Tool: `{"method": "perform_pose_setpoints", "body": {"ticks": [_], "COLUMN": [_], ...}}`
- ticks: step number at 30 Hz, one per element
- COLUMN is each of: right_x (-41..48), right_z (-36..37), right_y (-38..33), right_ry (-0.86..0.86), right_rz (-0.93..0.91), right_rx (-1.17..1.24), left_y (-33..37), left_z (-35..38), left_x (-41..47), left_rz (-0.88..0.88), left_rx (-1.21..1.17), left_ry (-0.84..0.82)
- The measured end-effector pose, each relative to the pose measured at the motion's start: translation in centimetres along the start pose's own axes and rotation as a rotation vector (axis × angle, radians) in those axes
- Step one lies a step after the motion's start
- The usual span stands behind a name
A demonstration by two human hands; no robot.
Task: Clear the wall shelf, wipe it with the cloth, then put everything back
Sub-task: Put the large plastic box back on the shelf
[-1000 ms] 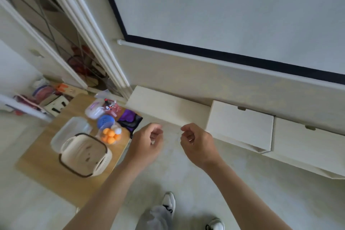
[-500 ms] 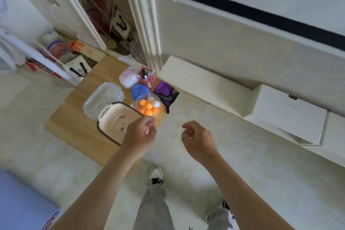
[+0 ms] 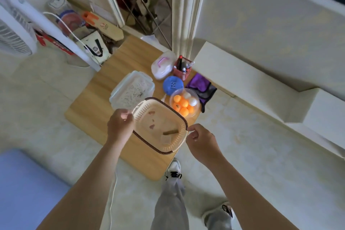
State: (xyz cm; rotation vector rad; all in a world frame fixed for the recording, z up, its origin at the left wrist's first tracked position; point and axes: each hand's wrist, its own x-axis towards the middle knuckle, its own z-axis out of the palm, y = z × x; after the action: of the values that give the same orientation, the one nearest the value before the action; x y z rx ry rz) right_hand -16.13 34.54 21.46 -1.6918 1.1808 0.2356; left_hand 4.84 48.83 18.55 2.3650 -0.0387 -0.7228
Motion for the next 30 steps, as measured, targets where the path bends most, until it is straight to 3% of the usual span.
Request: {"method": "perform_pose_setpoints", "body": {"ticks": [5, 8, 13, 20, 25, 30], "right_x": [4.1, 7.4, 16.1, 27.0, 29.6, 30.1], "right_z": [1.4, 2.5, 5.1, 10.6, 12.5, 13.3], "right_y": [0.3, -0.8, -6.4, -10.8, -10.4, -10.7], "right_ry": [0.007, 0.004, 0.054, -0.111, -0.164, -0.154], "right_rz": [0.024, -0.009, -0.15, -0.06, 0.054, 0.036], "right_rx": [-0.041, -0.076, -0.172, -0.371, -0.273, -0.086], "left_y": [-4.2, -5.3, -6.0, -7.6, -8.7, -9.1], "left_z": [1.8, 2.8, 3.8, 3.8, 3.6, 3.7], "left_x": [7.5, 10.9, 14.8, 18.1, 19.0, 19.2], "left_rz": [-0.403, -0.541, -0.56, -0.511, -0.486, -0.446], "left_rx": [-0.338, -0.463, -0.608, -0.697, -0.74, -0.846], "left_ry": [0.091, 0.104, 0.09, -0.038, -0.096, -0.129]}}
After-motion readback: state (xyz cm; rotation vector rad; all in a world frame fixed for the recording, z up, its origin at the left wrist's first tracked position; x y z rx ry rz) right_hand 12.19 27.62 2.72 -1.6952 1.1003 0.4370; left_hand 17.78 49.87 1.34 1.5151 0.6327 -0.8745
